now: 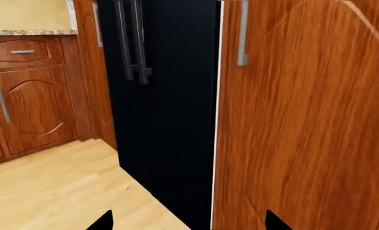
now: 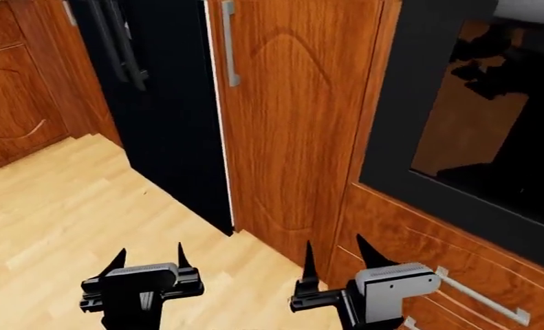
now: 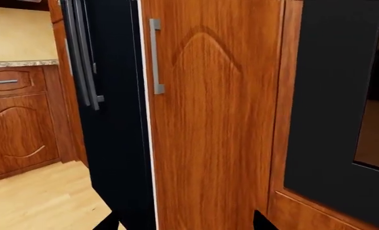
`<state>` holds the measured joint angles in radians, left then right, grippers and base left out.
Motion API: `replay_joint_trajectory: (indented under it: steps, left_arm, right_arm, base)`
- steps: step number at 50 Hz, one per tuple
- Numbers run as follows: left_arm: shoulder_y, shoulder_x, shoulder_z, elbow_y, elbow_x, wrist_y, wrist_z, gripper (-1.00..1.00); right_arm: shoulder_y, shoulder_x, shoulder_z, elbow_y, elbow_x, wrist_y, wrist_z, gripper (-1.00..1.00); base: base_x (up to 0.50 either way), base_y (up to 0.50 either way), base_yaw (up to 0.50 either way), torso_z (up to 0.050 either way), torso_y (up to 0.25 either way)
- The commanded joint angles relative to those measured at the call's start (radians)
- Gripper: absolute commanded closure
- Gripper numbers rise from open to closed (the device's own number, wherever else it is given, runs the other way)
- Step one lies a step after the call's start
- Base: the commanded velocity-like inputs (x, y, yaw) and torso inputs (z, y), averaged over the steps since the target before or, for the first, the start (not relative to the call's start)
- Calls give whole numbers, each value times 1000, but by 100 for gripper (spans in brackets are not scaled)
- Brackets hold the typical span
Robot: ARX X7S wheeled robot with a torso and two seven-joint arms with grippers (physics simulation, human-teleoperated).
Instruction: Pick the tofu from the counter and place it in the cabinet.
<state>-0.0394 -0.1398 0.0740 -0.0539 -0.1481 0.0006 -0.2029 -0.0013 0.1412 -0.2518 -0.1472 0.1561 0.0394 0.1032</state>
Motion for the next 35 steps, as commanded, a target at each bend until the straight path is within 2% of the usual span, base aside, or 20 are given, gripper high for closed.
replay_joint_trajectory:
  steps: [1, 35]
  left_arm:
    - [2, -9, 1, -1, 8, -3, -30, -100]
    - [4, -24, 25, -13, -10, 5, -50, -100]
  right_arm:
    - [-7, 11, -18, -7, 12, -8, -5, -100]
    - [-11, 31, -43, -4, 29, -19, 15, -100]
  base:
    - [0, 0, 500, 0, 0]
    - [0, 0, 500, 0, 0]
